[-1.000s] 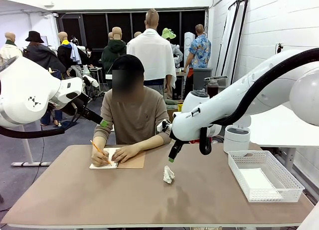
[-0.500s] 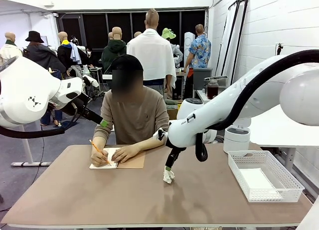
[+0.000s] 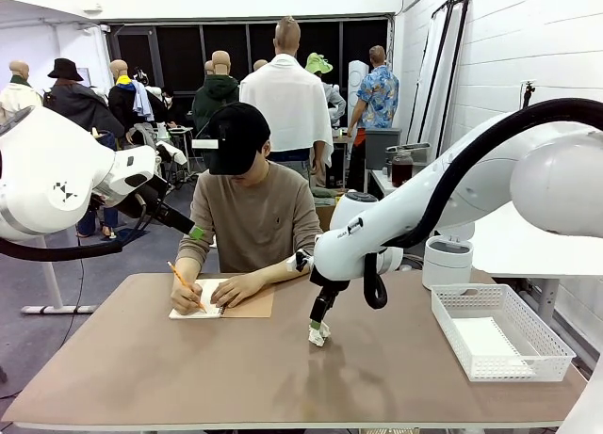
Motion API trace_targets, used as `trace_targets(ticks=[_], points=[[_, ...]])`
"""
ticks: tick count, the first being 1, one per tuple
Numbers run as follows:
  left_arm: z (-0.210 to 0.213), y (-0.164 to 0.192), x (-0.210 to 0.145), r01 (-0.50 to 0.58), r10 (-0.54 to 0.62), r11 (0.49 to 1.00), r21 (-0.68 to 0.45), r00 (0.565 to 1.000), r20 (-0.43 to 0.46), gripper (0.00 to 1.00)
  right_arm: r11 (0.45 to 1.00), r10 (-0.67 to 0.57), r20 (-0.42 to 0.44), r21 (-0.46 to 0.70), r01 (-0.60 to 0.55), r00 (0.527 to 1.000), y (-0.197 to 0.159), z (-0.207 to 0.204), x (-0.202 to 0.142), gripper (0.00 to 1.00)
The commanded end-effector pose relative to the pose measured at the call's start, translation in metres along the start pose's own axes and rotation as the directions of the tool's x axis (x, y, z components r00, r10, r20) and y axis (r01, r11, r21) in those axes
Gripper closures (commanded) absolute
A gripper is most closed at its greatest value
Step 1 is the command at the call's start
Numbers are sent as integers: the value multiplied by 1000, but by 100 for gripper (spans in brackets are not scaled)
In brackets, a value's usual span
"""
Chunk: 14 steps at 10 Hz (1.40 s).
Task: Sort the paper based on its condition.
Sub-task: If a person hands you a paper, place it in the Organizing basket , and if it's crumpled, put it in the Trash can.
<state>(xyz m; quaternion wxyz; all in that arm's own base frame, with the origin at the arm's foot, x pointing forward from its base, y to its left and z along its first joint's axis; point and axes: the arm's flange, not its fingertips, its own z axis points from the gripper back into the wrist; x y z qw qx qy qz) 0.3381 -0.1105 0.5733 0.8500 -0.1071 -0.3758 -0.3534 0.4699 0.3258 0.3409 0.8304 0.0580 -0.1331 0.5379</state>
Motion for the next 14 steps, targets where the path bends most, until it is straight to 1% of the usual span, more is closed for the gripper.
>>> trace_targets(ticks=[1, 5, 7, 9, 10, 11, 13, 14], points=[[0, 1, -1, -3, 3, 1000, -7, 1000, 0, 0, 1000, 20, -36, 22, -19, 999, -7, -8, 7, 0], [0, 1, -1, -3, 3, 1000, -7, 1000, 0, 0, 998, 37, -53, 52, -34, 998, -10, -24, 13, 0], [0, 1, -1, -3, 3, 1000, -7, 1000, 0, 0, 997, 22, -66, 77, -17, 998, -10, -32, 15, 0], [0, 1, -1, -3, 3, 1000, -7, 1000, 0, 0, 997, 25, -77, 74, -20, 997, -12, -33, 16, 0], [0, 1, -1, -3, 3, 1000, -7, 1000, 0, 0, 996, 28, -88, 88, -21, 996, -12, -34, 17, 17], [0, 1, -1, -3, 3, 1000, -7, 1000, 0, 0, 995, 29, -81, 94, -22, 996, -10, -34, 17, 24], [0, 1, -1, -3, 3, 1000, -7, 1000, 0, 0, 995, 26, -91, 97, -17, 995, -11, -34, 17, 24], [0, 1, -1, -3, 3, 1000, -7, 1000, 0, 0, 995, 22, -97, 100, -12, 995, -11, -34, 17, 42]])
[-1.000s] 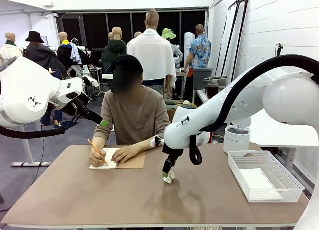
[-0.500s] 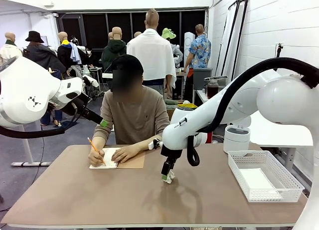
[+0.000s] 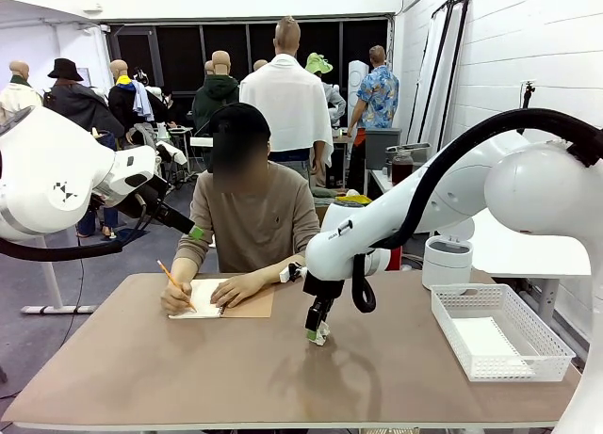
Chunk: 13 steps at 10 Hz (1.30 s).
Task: Sort the paper based on its condition.
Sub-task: If a person hands you a paper, place it in the Organizing basket , and if it's crumpled, put it in the Trash can.
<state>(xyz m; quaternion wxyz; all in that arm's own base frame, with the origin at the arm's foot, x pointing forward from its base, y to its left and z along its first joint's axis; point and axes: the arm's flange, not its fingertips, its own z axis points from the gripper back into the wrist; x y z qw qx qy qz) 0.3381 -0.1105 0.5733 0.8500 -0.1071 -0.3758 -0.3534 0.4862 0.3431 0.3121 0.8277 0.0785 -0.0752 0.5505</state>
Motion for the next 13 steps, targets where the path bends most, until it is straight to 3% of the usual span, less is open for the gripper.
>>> trace_targets(ticks=[1, 7, 9, 13], points=[[0, 1, -1, -3, 3, 1000, -7, 1000, 0, 0, 1000, 10, -19, 3, -10, 1000, -4, 1, 4, 58], [0, 1, -1, -3, 3, 1000, -7, 1000, 0, 0, 1000, 7, -18, -10, -7, 1000, -7, 19, 4, 58], [0, 1, -1, -3, 3, 1000, -7, 1000, 0, 0, 996, -43, 31, -72, 45, 999, -22, 71, -5, 58], [0, 1, -1, -3, 3, 1000, -7, 1000, 0, 0, 939, -265, 102, -200, 281, 959, -81, 168, -31, 58]])
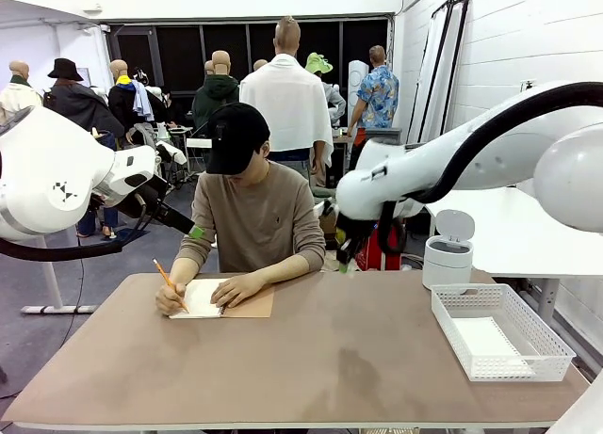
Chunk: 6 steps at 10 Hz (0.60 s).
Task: Sort the paper based on its condition.
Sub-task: If a person hands you a paper, place it in the Organizing basket , and if it's crumpled, put it in the Trash can.
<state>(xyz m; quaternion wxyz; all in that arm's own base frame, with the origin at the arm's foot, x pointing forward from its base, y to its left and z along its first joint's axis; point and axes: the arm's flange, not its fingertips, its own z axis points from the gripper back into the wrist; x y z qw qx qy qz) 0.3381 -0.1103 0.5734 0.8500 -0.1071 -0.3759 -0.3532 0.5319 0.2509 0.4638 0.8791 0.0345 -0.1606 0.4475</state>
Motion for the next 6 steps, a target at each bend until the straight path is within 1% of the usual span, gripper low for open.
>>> trace_targets(ticks=[1, 2, 3, 4, 5, 6], points=[[0, 1, -1, -3, 3, 1000, -7, 1000, 0, 0, 991, -126, -30, -50, 125, 992, -29, 11, 4, 58], [0, 1, -1, -3, 3, 1000, -7, 1000, 0, 0, 984, -166, -26, -70, 164, 986, -40, 19, 5, 58], [0, 1, -1, -3, 3, 1000, -7, 1000, 0, 0, 981, -173, -21, -88, 171, 985, -40, 23, 7, 58], [0, 1, -1, -3, 3, 1000, -7, 1000, 0, 0, 995, -67, 15, -70, 67, 998, -18, 22, 9, 58], [0, 1, -1, -3, 3, 1000, -7, 1000, 0, 0, 987, -150, 6, -59, 150, 989, -49, 31, -6, 58], [0, 1, -1, -3, 3, 1000, -7, 1000, 0, 0, 987, -150, 6, -59, 150, 989, -49, 31, -6, 58]])
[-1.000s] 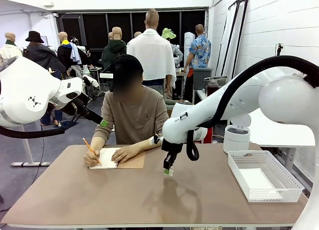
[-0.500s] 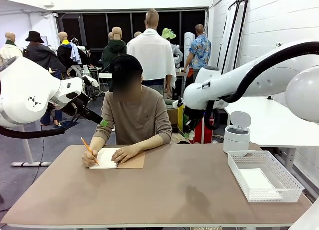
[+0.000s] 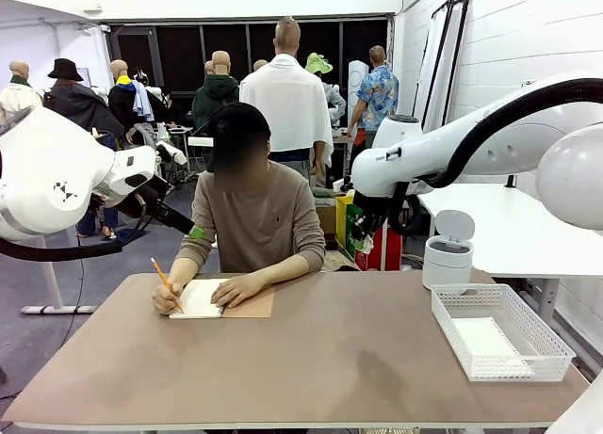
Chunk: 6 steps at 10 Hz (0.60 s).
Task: Sort the paper based on its condition.
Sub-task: If a person hands you a paper, place it in the Organizing basket , and if it's crumpled, put it in the Trash can.
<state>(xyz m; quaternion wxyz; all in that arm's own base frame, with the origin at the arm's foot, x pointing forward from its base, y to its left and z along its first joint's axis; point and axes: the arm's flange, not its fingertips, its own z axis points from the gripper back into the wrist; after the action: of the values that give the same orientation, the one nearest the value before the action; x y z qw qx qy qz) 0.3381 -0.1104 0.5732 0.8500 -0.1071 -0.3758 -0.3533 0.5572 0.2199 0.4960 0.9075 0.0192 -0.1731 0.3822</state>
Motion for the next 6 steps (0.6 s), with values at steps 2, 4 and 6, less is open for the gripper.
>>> trace_targets(ticks=[2, 4, 6], points=[[0, 1, -1, -3, 3, 1000, -7, 1000, 0, 0, 1000, 0, 0, 0, 0, 1000, 0, 0, 0, 58], [0, 1, -1, -3, 3, 1000, -7, 1000, 0, 0, 910, -257, 111, -307, 279, 960, -12, -1, 15, 58], [0, 1, -1, -3, 3, 1000, -7, 1000, 0, 0, 822, -381, 174, -386, 419, 908, -39, 6, 14, 58]])
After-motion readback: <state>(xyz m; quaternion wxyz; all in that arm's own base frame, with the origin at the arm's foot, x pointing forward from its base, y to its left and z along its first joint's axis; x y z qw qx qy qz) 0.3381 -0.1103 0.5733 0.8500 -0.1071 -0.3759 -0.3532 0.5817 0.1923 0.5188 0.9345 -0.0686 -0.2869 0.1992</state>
